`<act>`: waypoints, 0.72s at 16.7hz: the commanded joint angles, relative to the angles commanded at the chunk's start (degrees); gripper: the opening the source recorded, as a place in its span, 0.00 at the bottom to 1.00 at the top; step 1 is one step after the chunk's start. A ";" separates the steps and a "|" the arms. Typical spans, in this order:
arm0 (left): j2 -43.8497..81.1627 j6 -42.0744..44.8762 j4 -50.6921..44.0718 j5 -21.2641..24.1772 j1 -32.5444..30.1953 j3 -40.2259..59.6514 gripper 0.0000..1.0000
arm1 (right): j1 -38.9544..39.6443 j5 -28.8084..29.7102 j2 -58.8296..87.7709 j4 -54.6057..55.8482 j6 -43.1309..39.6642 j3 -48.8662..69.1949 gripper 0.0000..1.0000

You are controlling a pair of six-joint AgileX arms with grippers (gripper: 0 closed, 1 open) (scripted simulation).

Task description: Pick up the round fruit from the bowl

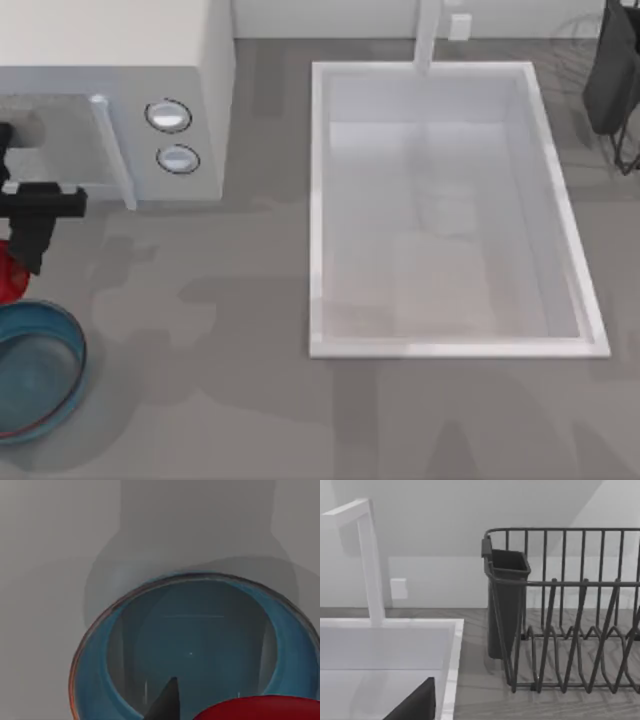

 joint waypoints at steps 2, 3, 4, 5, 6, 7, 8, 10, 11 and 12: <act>-0.66 -0.13 -10.26 -0.01 -0.12 9.00 0.00 | 0.00 0.00 0.00 0.00 0.00 0.00 1.00; -1.09 -0.19 -14.96 -0.01 -0.18 13.20 0.00 | 0.00 0.00 0.00 0.00 0.00 0.00 1.00; -1.58 -0.25 -19.13 -0.02 -0.23 17.06 0.00 | 0.00 0.00 0.00 0.00 0.00 0.00 1.00; -2.09 -0.31 -22.67 -0.03 -0.27 20.46 0.00 | 0.00 0.00 0.00 0.00 0.00 0.00 1.00; -2.61 -0.36 -25.67 -0.03 -0.31 23.39 0.00 | 0.00 0.00 0.00 0.00 0.00 0.00 1.00; -3.10 -0.40 -28.00 -0.04 -0.34 25.69 0.00 | 0.00 0.00 0.00 0.00 0.00 0.00 1.00; -3.52 -0.43 -29.80 -0.04 -0.37 27.46 0.00 | 0.00 0.00 0.00 0.00 0.00 0.00 1.00; -4.00 -0.46 -31.52 -0.05 -0.39 29.16 0.00 | 0.00 0.00 0.00 0.00 0.00 0.00 1.00; -4.02 -0.46 -31.58 -0.05 -0.39 29.22 0.00 | 0.00 0.00 0.00 0.00 0.00 0.00 1.00; -4.02 -0.46 -31.58 -0.05 -0.39 29.22 0.00 | 0.00 0.00 0.00 0.00 0.00 0.00 1.00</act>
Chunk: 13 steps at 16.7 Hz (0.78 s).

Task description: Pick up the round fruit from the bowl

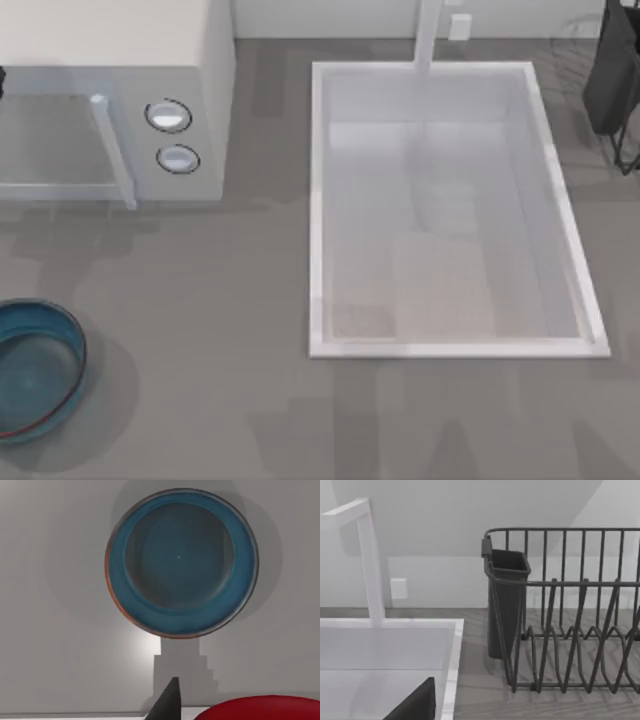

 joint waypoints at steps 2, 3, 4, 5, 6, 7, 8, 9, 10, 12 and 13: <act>0.16 0.11 0.13 -0.04 0.26 -0.14 0.00 | 0.00 0.00 0.00 0.00 0.00 0.00 1.00; 0.18 -0.03 0.20 -0.04 0.12 -0.23 0.00 | 0.00 0.00 0.00 0.00 0.00 0.00 1.00; 0.26 -0.74 0.59 -0.05 -0.60 -0.70 0.00 | 0.00 0.00 0.00 0.00 0.00 0.00 1.00; 0.35 -2.05 1.30 -0.08 -1.91 -1.55 0.00 | 0.00 0.00 0.00 0.00 0.00 0.00 1.00; 0.42 -3.94 2.34 -0.11 -3.80 -2.80 0.00 | 0.00 0.00 0.00 0.00 0.00 0.00 1.00; 0.47 -6.40 3.69 -0.16 -6.25 -4.40 0.00 | 0.00 0.00 0.00 0.00 0.00 0.00 1.00; 0.49 -9.41 5.26 -0.21 -9.22 -6.27 0.00 | 0.00 0.00 0.00 0.00 0.00 0.00 1.00; 0.46 -12.86 7.04 -0.26 -12.61 -8.35 0.00 | 0.00 0.00 0.00 0.00 0.00 0.00 1.00; 0.41 -16.63 8.95 -0.32 -16.33 -10.60 0.00 | 0.00 0.00 0.00 0.00 0.00 0.00 1.00; 0.31 -24.45 12.91 -0.44 -24.02 -15.29 0.00 | 0.00 0.00 0.00 0.00 0.00 0.00 1.00; 0.24 -28.06 14.83 -0.50 -27.59 -17.57 0.00 | 0.00 0.00 0.00 0.00 0.00 0.00 1.00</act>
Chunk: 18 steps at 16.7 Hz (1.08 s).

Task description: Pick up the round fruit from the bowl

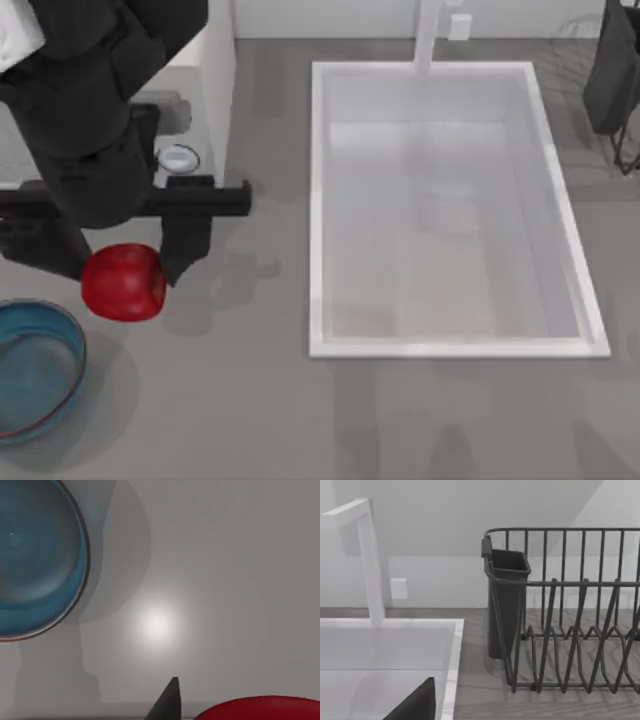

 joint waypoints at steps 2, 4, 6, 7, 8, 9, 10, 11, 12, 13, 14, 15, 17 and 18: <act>-0.23 -5.65 3.45 -0.10 -5.63 -4.06 0.00 | 0.00 0.00 0.00 0.00 0.00 0.00 1.00; -0.51 -8.81 5.84 -0.17 -8.79 -6.84 0.00 | 0.00 0.00 0.00 0.00 0.00 0.00 1.00; -0.62 -9.59 6.51 -0.19 -9.57 -7.58 0.00 | 0.00 0.00 0.00 0.00 0.00 0.00 1.00; -0.62 -9.59 6.51 -0.19 -9.57 -7.58 0.00 | 0.00 0.00 0.00 0.00 0.00 0.00 1.00; -0.62 -9.59 6.51 -0.19 -9.57 -7.58 0.00 | 0.00 0.00 0.00 0.00 0.00 0.00 1.00; -0.41 -9.42 6.36 -0.16 -9.34 -7.43 0.00 | 0.00 0.00 0.00 0.00 0.00 0.00 1.00; -0.37 -9.42 6.52 -0.16 -9.34 -7.59 0.00 | 0.00 0.00 0.00 0.00 0.00 0.00 1.00; -0.20 -9.41 7.27 -0.16 -9.33 -8.32 0.00 | 0.00 0.00 0.00 0.00 0.00 0.00 1.00; 0.07 -9.39 8.59 -0.16 -9.32 -9.55 0.00 | 0.00 0.00 0.00 0.00 0.00 0.00 1.00; 0.41 -9.36 10.45 -0.16 -9.31 -11.15 0.00 | 0.00 0.00 0.00 0.00 0.00 0.00 1.00; 0.81 -9.34 12.83 -0.17 -9.30 -13.00 0.00 | 0.00 0.00 0.00 0.00 0.00 0.00 1.00; 1.27 -9.32 15.67 -0.17 -9.29 -15.06 0.00 | 0.00 0.00 0.00 0.00 0.00 0.00 1.00; 2.30 -9.27 22.01 -0.17 -9.27 -19.58 0.00 | 0.00 0.00 0.00 0.00 0.00 0.00 1.00; 2.83 -9.26 25.01 -0.18 -9.27 -21.84 0.00 | 0.00 0.00 0.00 0.00 0.00 0.00 1.00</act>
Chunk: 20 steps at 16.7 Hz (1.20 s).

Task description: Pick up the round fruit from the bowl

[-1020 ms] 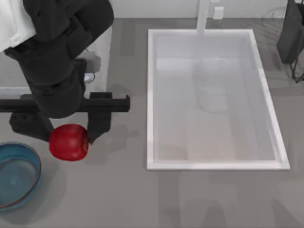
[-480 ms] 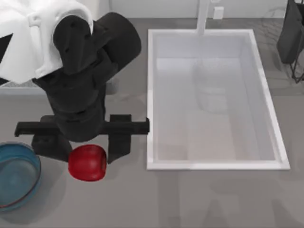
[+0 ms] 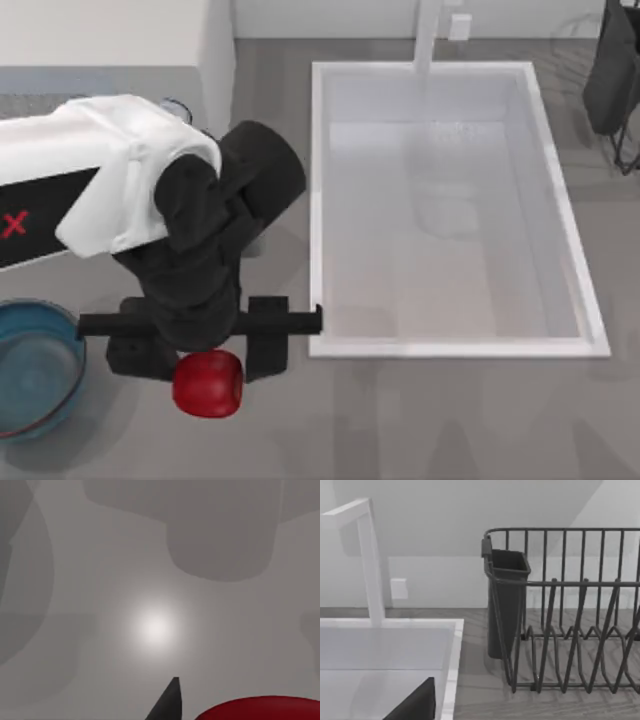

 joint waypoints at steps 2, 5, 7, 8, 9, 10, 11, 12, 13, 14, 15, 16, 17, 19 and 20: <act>0.94 0.02 4.54 0.00 -0.01 -3.89 0.00 | 0.00 0.00 0.00 0.00 0.00 0.00 1.00; 1.50 0.03 6.83 -0.01 -0.01 -6.13 0.00 | 0.00 0.00 0.00 0.00 0.00 0.00 1.00; 1.50 0.03 6.83 -0.01 -0.01 -6.13 0.00 | 0.00 0.00 0.00 0.00 0.00 0.00 1.00; 1.50 0.03 6.83 -0.01 -0.01 -6.13 0.00 | 0.00 0.00 0.00 0.00 0.00 0.00 1.00; 1.50 0.03 6.83 -0.01 -0.01 -6.13 0.08 | 0.00 0.00 0.00 0.00 0.00 0.00 1.00; 1.50 0.03 6.83 -0.01 -0.01 -6.13 0.15 | 0.00 0.00 0.00 0.00 0.00 0.00 1.00; 1.50 0.03 6.83 -0.01 -0.01 -6.13 0.23 | 0.00 0.00 0.00 0.00 0.00 0.00 1.00; 1.50 0.03 6.83 -0.01 -0.01 -6.13 0.30 | 0.00 0.00 0.00 0.00 0.00 0.00 1.00; 1.50 0.03 6.83 -0.01 -0.01 -6.13 0.38 | 0.00 0.00 0.00 0.00 0.00 0.00 1.00; 1.50 0.03 6.83 -0.01 -0.01 -6.13 0.45 | 0.00 0.00 0.00 0.00 0.00 0.00 1.00; 1.50 0.03 6.83 -0.01 -0.01 -6.13 0.53 | 0.00 0.00 0.00 0.00 0.00 0.00 1.00; 1.50 0.03 6.83 -0.01 -0.01 -6.13 0.60 | 0.00 0.00 0.00 0.00 0.00 0.00 1.00; 1.50 0.03 6.83 -0.01 -0.01 -6.13 0.68 | 0.00 0.00 0.00 0.00 0.00 0.00 1.00; 1.50 0.03 6.83 -0.01 -0.01 -6.13 0.83 | 0.00 0.00 0.00 0.00 0.00 0.00 1.00; 1.50 0.03 6.83 -0.01 -0.01 -6.13 0.90 | 0.00 0.00 0.00 0.00 0.00 0.00 1.00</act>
